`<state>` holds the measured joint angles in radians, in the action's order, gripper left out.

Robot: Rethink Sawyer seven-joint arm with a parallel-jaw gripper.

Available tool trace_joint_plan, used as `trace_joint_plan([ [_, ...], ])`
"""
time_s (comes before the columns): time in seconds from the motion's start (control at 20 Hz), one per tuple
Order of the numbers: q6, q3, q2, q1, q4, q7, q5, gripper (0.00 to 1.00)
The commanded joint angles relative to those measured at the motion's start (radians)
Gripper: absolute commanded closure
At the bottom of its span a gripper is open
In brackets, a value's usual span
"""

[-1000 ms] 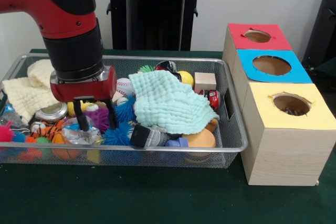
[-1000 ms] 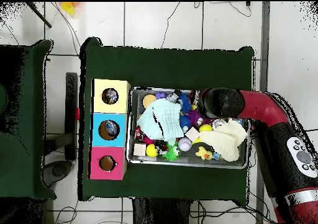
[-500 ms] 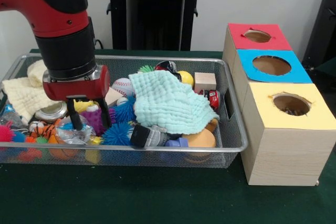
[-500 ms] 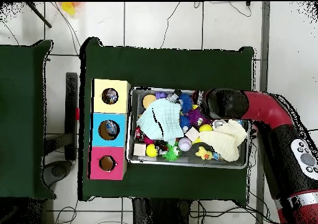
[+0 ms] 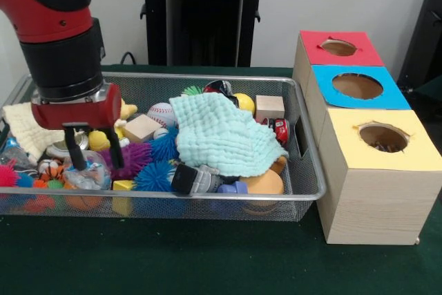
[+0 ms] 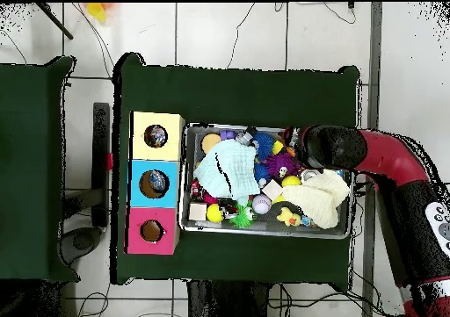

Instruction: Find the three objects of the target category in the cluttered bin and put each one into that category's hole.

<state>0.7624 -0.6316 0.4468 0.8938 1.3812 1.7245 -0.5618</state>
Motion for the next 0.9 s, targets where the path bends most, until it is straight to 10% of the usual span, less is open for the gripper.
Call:
trace_joint_plan([
  [0.05,0.033,-0.012,-0.069,0.048,-0.033,-0.259,-0.046,0.00],
  [0.9,-0.143,0.025,-0.043,0.007,0.083,-0.090,-0.106,0.00],
])
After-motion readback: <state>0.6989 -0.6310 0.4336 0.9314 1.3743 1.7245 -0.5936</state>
